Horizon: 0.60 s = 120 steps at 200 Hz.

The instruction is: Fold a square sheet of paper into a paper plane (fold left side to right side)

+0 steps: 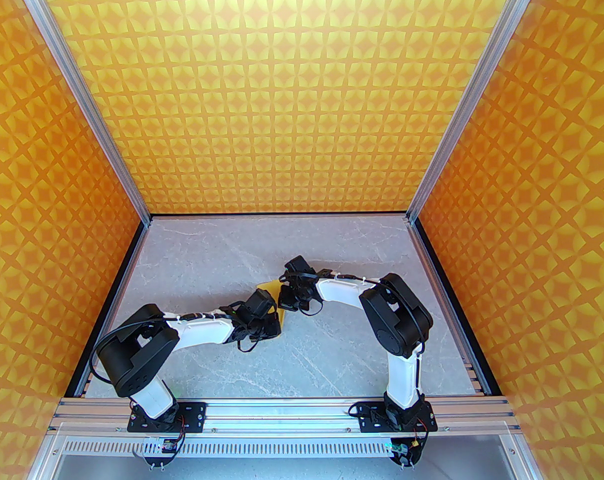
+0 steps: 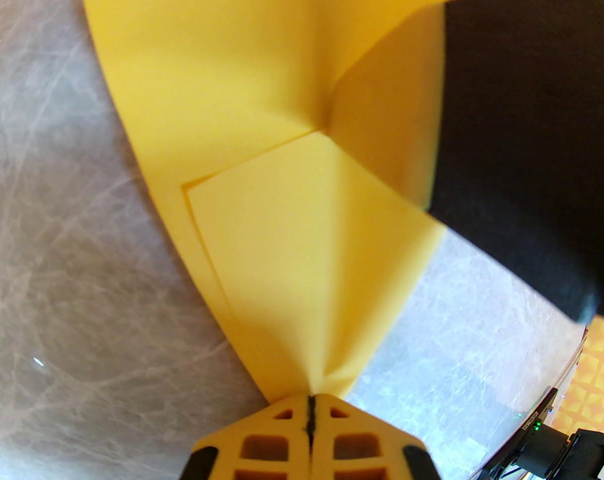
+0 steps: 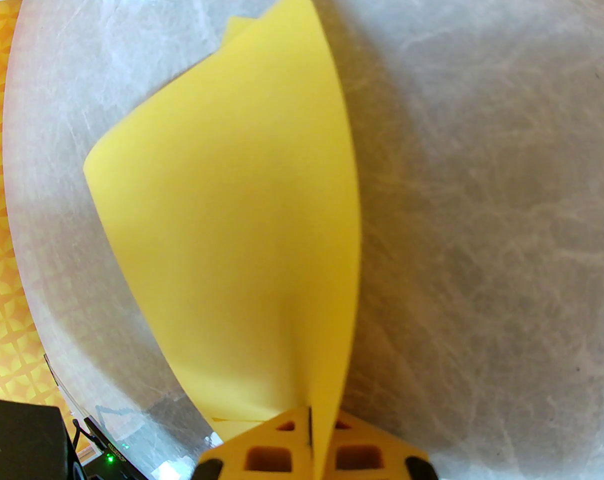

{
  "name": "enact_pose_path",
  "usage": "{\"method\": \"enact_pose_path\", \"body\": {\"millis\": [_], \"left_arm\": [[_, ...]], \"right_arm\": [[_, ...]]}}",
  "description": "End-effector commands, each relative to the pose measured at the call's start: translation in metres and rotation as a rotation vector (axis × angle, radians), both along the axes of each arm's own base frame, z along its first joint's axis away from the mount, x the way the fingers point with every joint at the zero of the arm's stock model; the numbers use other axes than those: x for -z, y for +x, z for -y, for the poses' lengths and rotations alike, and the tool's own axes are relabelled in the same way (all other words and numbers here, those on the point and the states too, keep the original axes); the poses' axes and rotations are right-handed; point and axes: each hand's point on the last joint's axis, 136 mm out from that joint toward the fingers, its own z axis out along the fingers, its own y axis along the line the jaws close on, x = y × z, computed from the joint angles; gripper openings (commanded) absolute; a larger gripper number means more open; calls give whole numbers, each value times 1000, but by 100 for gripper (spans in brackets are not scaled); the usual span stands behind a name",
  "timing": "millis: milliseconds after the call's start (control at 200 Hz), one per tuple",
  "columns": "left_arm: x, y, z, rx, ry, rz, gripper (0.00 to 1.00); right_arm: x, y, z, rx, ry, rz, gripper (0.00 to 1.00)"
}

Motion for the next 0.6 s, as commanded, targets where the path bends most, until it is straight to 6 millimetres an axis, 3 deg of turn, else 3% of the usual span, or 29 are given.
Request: {"method": "enact_pose_path", "body": {"millis": [0, 95, 595], "left_arm": [[19, -25, -9, 46, 60, -62, 0], [14, -30, -4, 82, 66, -54, 0], [30, -68, -3, 185, 130, -107, 0]], "right_arm": [[16, 0, 10, 39, -71, -19, 0], [18, -2, 11, 40, -76, -27, 0], [18, -1, 13, 50, -88, -26, 0]]}}
